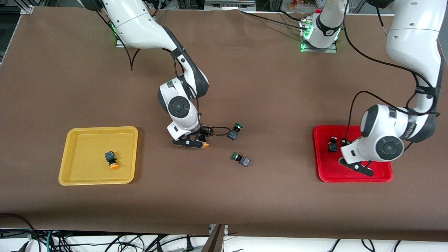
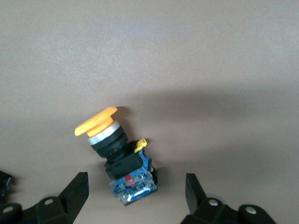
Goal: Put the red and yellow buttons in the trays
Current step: 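Lower the red button into the red tray with the left gripper and release it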
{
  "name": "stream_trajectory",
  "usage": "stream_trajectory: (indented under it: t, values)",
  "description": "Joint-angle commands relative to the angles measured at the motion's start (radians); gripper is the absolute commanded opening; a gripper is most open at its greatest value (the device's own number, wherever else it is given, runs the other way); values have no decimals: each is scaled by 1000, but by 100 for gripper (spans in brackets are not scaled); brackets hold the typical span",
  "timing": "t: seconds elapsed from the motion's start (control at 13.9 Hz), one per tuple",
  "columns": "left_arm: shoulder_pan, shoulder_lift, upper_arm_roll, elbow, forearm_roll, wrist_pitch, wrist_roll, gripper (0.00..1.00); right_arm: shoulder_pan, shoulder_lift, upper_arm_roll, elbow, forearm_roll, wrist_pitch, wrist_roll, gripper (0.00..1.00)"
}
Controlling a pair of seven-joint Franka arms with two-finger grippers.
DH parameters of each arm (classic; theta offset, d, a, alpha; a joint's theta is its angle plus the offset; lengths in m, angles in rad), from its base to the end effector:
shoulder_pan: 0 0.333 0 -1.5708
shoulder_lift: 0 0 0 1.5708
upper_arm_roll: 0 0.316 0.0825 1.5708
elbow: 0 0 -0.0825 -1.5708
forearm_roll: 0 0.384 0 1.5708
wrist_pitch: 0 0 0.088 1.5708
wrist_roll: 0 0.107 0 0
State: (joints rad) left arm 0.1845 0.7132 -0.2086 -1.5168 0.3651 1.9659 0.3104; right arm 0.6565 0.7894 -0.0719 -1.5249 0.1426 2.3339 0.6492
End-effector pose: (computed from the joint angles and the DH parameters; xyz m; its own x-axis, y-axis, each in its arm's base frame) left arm 0.6835 0.0270 0.2303 0.8529 -0.4372 -0.2852 -0.4739 -0.8777 -0.0717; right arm 0.5874 0.4011 0.1936 0.9901 -0.1394 -0.0162 -0.1401 -0.9886 -0.0556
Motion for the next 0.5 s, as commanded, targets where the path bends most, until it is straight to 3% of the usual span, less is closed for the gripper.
stream_trajectory:
  t: [0.0, 0.07, 0.14, 0.22, 0.43]
  values:
    - [76, 58, -31, -5, -14, 33, 113, 13, 5, -1, 0, -4, -11, 25, -10, 78]
    - [85, 74, -37, -3, -64, 42, 156, 18, 5, -1, 0, -4, -12, 25, -13, 74]
    - [89, 74, -37, 0, -75, 57, 177, 54, 5, -1, 0, -4, -12, 25, -11, 74]
    - [92, 71, -37, -2, -81, 57, 180, 100, 6, 1, 0, -4, -15, 25, -13, 74]
    - [92, 62, -38, 12, -84, 48, 181, 100, 11, 13, 0, -4, -61, 54, -65, 74]
